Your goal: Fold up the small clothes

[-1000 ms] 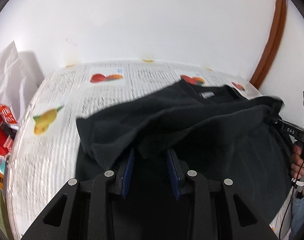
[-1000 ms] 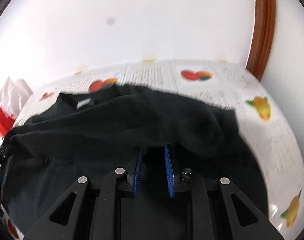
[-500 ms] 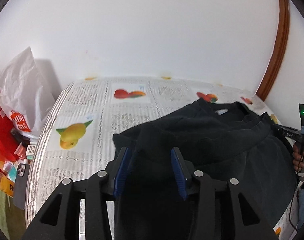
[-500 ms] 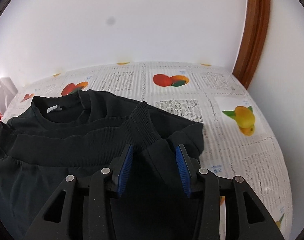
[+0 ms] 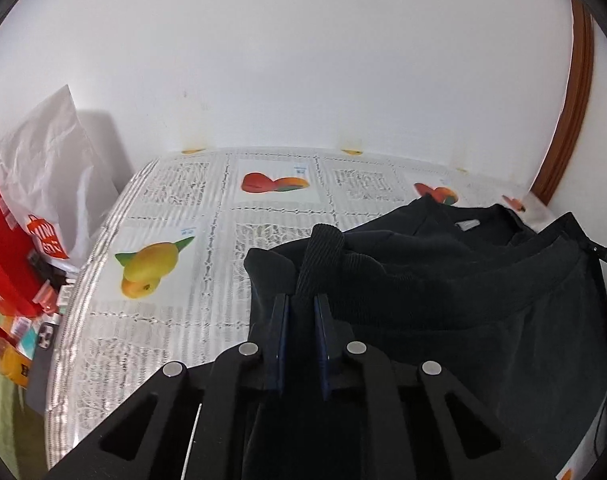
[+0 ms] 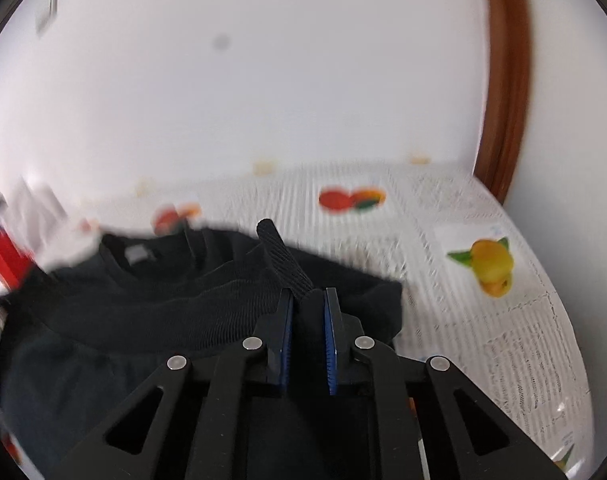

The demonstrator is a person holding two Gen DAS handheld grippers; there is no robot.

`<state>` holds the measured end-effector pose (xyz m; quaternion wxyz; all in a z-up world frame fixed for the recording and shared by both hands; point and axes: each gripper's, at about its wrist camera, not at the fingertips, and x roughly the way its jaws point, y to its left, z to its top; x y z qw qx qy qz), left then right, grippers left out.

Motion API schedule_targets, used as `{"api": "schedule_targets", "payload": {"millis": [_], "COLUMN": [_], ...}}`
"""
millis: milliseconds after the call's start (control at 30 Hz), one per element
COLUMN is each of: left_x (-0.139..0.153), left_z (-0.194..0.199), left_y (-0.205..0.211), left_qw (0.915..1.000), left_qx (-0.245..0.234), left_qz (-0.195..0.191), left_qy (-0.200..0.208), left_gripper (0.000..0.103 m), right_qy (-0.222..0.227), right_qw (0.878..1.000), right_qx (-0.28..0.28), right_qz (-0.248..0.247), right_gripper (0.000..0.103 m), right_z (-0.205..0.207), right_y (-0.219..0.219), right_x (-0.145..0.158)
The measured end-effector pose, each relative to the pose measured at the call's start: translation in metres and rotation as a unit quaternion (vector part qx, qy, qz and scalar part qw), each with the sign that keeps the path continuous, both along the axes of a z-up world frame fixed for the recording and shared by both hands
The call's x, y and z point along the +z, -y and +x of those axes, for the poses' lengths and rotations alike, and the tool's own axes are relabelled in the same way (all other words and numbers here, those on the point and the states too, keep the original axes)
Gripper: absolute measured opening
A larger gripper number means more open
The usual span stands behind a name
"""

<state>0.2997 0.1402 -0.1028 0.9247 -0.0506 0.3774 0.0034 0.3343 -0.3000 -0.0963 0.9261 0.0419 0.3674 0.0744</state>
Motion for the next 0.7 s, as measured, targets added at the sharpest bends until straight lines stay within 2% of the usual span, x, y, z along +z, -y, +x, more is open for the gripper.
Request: {"api": "schedule_targets", "payload": {"millis": [33, 100, 200, 267, 367, 433, 500, 533, 633, 700], "left_x": [-0.002, -0.008, -0.018, -0.021, -0.019, -0.017, -0.017, -0.017, -0.02, -0.024], "left_z": [0.003, 0.009, 0.016, 0.016, 0.014, 0.011, 0.004, -0.002, -0.018, -0.031], "left_y": [0.0, 0.002, 0.003, 0.004, 0.004, 0.004, 0.002, 0.0, -0.007, -0.013], "left_qw": [1.0, 0.9998, 0.9991, 0.999, 0.9987, 0.9984, 0.998, 0.9976, 0.996, 0.9944], "left_qx": [-0.001, 0.001, 0.008, 0.009, 0.004, 0.0, -0.004, -0.009, -0.021, -0.024], "left_qz": [0.001, 0.005, 0.006, 0.01, 0.015, 0.013, 0.009, -0.001, -0.028, -0.048], "left_qy": [-0.007, -0.019, -0.04, -0.044, -0.048, -0.055, -0.063, -0.068, -0.082, -0.091], "left_gripper": [0.012, 0.012, 0.013, 0.015, 0.017, 0.021, 0.032, 0.034, 0.038, 0.038], "right_qy": [0.004, -0.014, -0.082, -0.096, -0.085, -0.078, -0.079, -0.082, -0.095, -0.117], "right_qw": [1.0, 1.0, 0.996, 0.994, 0.994, 0.993, 0.992, 0.992, 0.992, 0.991], "right_qx": [-0.007, -0.017, -0.031, -0.034, -0.034, -0.04, -0.042, -0.045, -0.048, -0.039], "right_qz": [0.011, 0.012, -0.02, -0.041, -0.065, -0.079, -0.084, -0.085, -0.074, -0.062], "right_gripper": [0.014, 0.014, 0.015, 0.017, 0.031, 0.04, 0.046, 0.05, 0.057, 0.058], "right_z": [-0.001, 0.007, 0.027, 0.032, 0.025, 0.013, 0.0, -0.009, -0.03, -0.041], "right_y": [0.005, 0.008, 0.002, -0.005, -0.008, -0.005, 0.001, 0.006, 0.022, 0.029], "right_x": [0.002, -0.007, -0.036, -0.042, -0.032, -0.026, -0.022, -0.021, -0.023, -0.03]}}
